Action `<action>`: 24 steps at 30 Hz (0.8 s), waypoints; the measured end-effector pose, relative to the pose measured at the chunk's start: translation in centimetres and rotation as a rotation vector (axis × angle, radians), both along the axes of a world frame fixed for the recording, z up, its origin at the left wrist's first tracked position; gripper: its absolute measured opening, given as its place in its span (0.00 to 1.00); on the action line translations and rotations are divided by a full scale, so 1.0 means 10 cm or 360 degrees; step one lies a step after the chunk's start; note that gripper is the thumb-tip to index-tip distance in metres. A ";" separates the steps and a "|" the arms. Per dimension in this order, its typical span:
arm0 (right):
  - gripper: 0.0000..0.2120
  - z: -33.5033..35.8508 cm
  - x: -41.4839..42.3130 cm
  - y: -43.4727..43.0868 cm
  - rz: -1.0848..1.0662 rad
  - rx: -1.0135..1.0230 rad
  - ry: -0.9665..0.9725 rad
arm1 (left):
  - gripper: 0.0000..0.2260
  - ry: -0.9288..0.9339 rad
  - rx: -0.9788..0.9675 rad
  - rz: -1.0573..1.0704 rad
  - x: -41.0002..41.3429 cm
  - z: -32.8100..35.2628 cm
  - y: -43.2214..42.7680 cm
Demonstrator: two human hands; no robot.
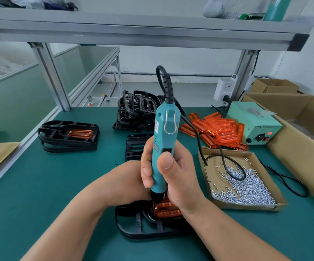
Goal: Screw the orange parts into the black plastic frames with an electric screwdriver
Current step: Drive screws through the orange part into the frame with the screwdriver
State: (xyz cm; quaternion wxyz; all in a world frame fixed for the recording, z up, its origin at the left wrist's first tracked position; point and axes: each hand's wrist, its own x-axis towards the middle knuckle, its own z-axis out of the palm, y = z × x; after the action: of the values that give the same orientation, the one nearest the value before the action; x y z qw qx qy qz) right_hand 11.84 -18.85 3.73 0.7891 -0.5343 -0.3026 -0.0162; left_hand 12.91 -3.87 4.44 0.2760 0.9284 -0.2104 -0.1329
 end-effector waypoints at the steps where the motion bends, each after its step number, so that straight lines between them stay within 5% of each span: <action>1: 0.34 0.01 0.00 -0.01 0.0019 -0.0006 -0.0006 | 0.05 -0.0023 0.0013 0.0005 0.00 -0.01 0.00; 6: 0.32 0.06 0.02 0.01 0.0197 0.0093 -0.0031 | 0.02 -0.0009 0.0013 0.0012 -0.02 0.03 0.00; 12: 0.27 0.15 0.24 -0.30 -0.0051 0.0450 0.0081 | 0.05 -0.0106 0.0127 -0.0134 0.04 -0.01 0.00; 18: 0.26 0.12 0.47 -0.80 -0.0574 0.0683 0.0272 | 0.44 -0.0016 0.0130 -0.0306 -0.07 0.01 -0.03; 24: 0.24 0.05 0.57 -1.04 -0.0795 0.0929 0.0420 | 0.56 -0.0193 0.0464 -0.0472 -0.28 -0.01 -0.15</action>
State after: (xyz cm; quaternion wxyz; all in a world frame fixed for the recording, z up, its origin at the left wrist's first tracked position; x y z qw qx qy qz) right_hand 17.52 -29.27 4.23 0.9116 -0.3423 -0.0424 -0.2238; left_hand 10.12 -5.36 4.32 0.1030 0.9236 -0.3395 -0.1450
